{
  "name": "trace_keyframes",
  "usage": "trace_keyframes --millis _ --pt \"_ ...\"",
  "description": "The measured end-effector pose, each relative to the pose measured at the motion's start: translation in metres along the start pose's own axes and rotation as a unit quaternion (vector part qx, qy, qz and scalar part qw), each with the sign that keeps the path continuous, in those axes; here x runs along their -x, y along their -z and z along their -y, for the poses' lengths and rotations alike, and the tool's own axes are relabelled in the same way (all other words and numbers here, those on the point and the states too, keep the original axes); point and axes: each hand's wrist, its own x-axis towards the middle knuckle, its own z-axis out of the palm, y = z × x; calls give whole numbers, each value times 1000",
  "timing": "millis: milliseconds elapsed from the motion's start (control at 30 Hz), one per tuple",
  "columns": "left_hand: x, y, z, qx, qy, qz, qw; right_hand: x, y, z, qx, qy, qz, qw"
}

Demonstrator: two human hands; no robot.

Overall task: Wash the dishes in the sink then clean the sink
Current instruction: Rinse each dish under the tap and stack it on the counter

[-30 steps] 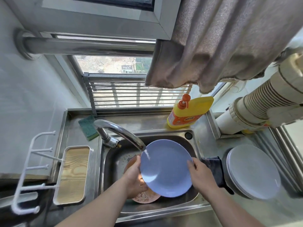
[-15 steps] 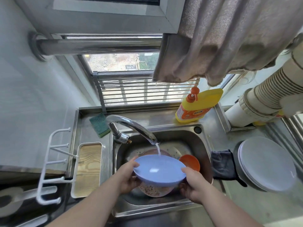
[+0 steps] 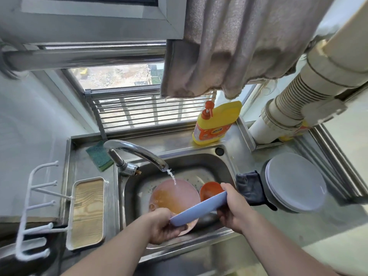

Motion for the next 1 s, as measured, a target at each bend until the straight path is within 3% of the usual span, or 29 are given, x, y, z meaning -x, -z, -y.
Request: trace_keyframes --millis 100,200,267,400,500,667,767,833,900,1000 --pt "-4 -12 -4 -125 -19 -43 991 6 17 -1 66 90 12 994" --pt "1 -26 -6 -263 24 -62 963 9 30 -6 104 52 2 993" --pt "4 -35 -9 -291 27 -71 954 9 34 -3 105 78 8 991" --pt "8 -58 -17 -146 -87 -78 982 3 64 5 84 125 24 988" --pt "10 -86 -30 -19 -178 -40 983 6 100 19 109 181 -3 977" --pt "14 -177 -64 -13 -258 31 965 -22 193 49 219 273 -130 928" --pt "-3 -244 -86 -61 -300 -4 952 -37 254 75 286 283 -198 894" --pt "-22 -280 -99 -190 -363 -99 907 -43 289 91 313 285 -225 877" --pt "-35 -308 -107 -332 -413 -181 829 -53 317 100 348 272 -248 862" --pt "-59 -335 -112 -476 -442 -217 729 -71 345 100 400 231 -262 847"
